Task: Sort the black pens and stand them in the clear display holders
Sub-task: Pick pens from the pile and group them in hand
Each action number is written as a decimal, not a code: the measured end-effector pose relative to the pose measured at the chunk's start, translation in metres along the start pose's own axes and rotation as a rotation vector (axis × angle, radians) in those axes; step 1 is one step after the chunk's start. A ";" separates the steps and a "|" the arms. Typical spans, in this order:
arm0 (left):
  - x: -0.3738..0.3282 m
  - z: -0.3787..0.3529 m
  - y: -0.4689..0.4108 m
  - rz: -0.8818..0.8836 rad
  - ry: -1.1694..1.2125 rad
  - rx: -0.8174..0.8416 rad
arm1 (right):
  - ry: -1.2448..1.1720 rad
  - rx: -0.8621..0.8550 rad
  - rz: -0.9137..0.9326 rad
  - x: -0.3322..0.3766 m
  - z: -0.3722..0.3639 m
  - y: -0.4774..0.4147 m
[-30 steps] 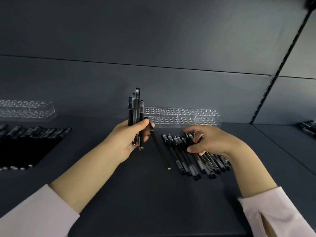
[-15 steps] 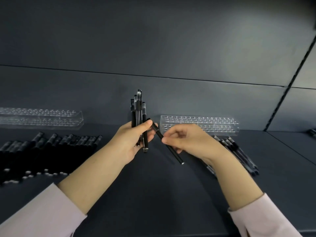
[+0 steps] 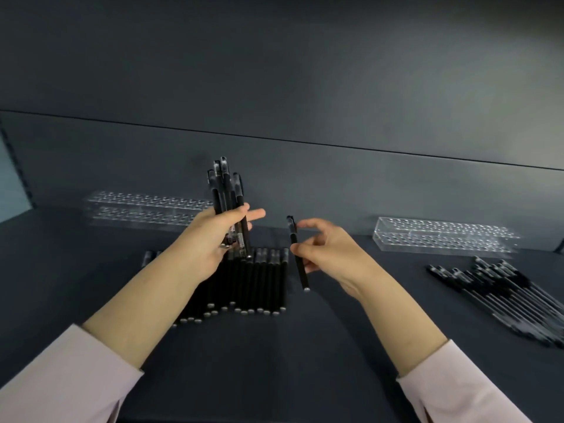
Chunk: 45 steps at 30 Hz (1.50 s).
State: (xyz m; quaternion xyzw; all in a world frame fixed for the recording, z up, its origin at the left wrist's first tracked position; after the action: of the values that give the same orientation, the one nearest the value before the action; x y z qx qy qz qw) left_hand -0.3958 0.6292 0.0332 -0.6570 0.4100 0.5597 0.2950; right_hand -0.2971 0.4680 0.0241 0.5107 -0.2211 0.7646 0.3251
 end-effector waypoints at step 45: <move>0.009 0.036 0.014 0.178 0.020 0.174 | -0.550 -0.133 0.065 0.010 -0.053 -0.032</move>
State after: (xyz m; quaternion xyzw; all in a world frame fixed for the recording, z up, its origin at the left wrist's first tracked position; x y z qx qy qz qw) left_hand -0.4256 0.6505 0.0182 -0.5952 0.5167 0.5396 0.2960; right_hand -0.3109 0.5283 0.0132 0.6692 -0.3669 0.5912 0.2610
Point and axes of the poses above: each hand's wrist, its own y-axis away from the middle knuckle, its own z-axis out of the back of the hand, x = y × z, the point moved 3 cm from there along -y, towards the middle knuckle, and after that the axes turned 4 degrees about x, right-handed, at the moved point
